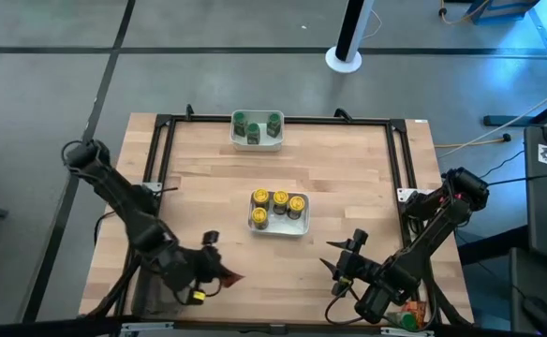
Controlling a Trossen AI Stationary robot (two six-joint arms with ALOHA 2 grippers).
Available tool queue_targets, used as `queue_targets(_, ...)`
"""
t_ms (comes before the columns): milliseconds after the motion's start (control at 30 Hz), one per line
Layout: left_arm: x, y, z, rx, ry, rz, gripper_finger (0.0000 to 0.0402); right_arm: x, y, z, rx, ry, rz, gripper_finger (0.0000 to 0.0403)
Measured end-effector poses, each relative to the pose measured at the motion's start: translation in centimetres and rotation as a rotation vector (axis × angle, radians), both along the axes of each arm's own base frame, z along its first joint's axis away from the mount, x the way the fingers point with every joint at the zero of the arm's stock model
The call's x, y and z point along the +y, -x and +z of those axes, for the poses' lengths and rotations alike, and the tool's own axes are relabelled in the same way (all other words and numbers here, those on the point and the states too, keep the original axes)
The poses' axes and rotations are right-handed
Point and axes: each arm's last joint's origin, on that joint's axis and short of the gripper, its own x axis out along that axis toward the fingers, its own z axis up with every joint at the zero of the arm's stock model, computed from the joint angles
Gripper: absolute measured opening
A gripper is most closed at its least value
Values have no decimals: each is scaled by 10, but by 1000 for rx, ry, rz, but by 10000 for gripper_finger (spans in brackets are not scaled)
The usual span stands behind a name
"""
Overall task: Sort spices by type
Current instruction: Put the top orange seasoning pack into the black bin
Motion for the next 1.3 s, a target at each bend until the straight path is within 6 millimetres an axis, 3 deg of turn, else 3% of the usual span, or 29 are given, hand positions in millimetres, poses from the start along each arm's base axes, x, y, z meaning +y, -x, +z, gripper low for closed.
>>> queue_targets(367,-23,63,-1,183,171,62,0,-6,-6,0,-3,10,-27,230)
queue_targets(733,-42,117,-5,151,254,173,0,-28,-27,0,13,35,-102,230)
queue_targets(1300,-60,153,-47,198,108,260,0,-34,-32,0,27,27,-116,230)
